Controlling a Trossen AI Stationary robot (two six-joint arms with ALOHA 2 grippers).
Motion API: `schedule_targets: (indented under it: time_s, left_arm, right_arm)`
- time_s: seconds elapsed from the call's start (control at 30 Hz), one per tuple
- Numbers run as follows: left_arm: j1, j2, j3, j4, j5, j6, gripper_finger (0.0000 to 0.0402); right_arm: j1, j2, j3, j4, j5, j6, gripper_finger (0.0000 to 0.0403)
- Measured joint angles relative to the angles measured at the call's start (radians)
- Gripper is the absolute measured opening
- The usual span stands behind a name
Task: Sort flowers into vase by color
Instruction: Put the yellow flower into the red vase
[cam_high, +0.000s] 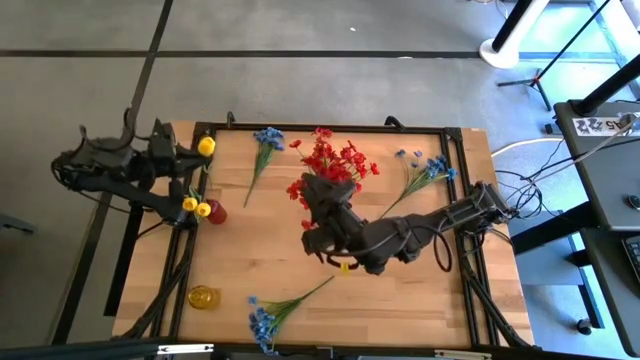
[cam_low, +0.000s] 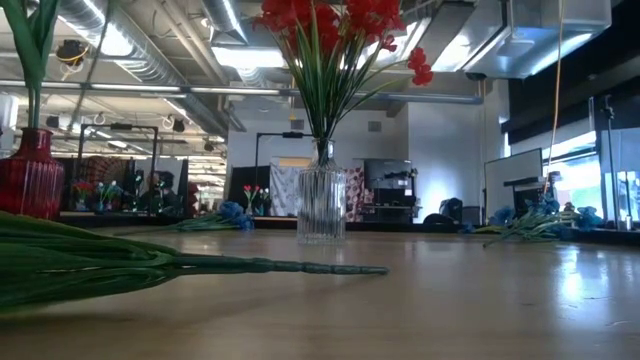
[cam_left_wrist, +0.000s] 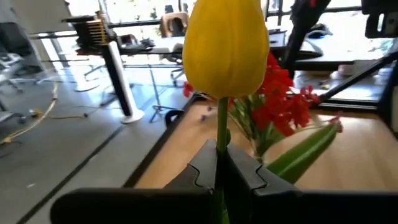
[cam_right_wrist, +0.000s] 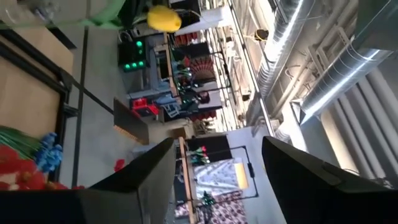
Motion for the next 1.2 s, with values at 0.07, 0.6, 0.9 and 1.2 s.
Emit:
schedule_targets:
  time_s: [0.07,0.6,0.9,1.2]
  left_arm:
    - [0.000,-0.028,-0.033,0.026,0.032,-0.003,0.0008]
    - [0.000,-0.081,0.057,-0.093,0.089,-0.131,0.0008]
    - [0.000,-0.082,0.057,-0.109,0.053,-0.125,0.0008]
    - [0.000,-0.082,0.057,-0.074,0.052,-0.094,0.0008]
  right_arm:
    - [0.006,0.000,0.000,0.001,0.000,0.016,0.0239]
    - [0.009,0.000,0.000,0.001,0.053,0.080,0.0239]
    - [0.010,0.000,0.000,0.001,0.070,0.092,0.0239]
    - [0.010,0.000,0.000,0.001,0.077,0.092,0.0239]
